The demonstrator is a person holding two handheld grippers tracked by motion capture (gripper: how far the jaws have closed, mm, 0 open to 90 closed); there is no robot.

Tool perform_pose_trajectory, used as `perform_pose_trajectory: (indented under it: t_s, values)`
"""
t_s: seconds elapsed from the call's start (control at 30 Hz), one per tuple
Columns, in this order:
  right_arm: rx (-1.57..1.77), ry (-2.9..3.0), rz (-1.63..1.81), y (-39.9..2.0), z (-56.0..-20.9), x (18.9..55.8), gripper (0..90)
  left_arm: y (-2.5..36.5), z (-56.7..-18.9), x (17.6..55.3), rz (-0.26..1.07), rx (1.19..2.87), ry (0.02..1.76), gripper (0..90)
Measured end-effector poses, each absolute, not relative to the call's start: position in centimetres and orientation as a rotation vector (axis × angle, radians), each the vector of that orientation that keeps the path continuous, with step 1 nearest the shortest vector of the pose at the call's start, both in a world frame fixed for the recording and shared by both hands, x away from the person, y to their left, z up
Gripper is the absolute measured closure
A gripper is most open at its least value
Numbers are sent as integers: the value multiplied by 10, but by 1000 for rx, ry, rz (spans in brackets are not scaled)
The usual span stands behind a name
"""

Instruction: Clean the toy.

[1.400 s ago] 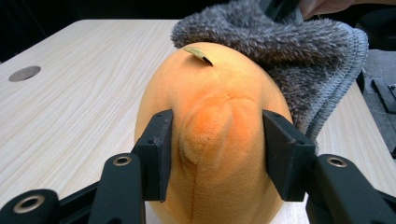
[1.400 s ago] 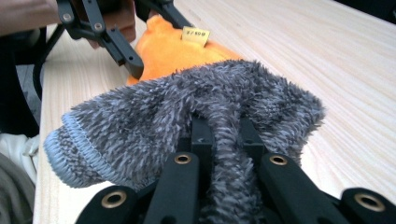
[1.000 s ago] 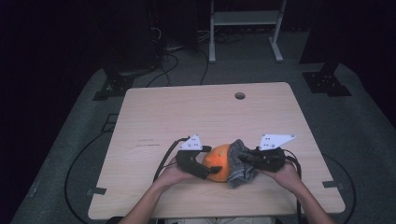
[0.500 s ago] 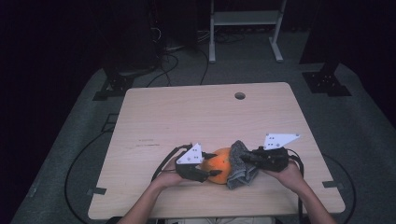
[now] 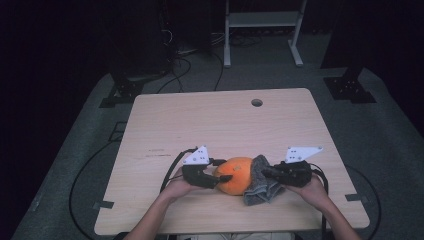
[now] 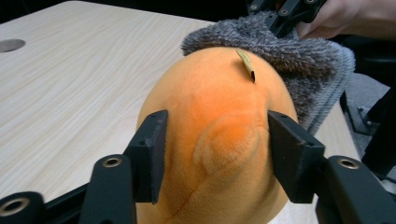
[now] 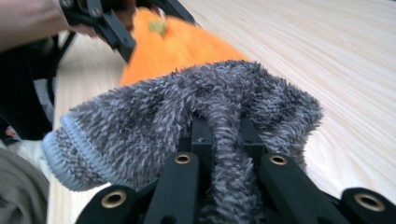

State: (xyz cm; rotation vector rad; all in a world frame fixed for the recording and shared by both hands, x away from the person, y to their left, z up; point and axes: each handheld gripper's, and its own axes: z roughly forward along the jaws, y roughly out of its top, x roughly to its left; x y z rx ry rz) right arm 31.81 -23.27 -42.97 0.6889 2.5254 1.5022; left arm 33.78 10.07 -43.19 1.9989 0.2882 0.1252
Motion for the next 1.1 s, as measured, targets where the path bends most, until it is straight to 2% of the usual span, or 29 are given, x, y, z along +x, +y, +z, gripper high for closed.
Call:
perform_pose_trajectory:
  t_s: [0.27,0.57,0.8,1.1]
  values:
    - [665,2484,1547,-232,-420,321,813,100,-434,335,133,2002,225,455]
    - [740,2539,1460,-241,-436,325,814,108,-436,338,115,2003,217,448]
    - [712,2491,1550,-236,-427,325,812,107,-436,337,109,2002,206,444]
    - [773,2528,1453,-243,-439,325,814,109,-433,337,90,1958,248,455]
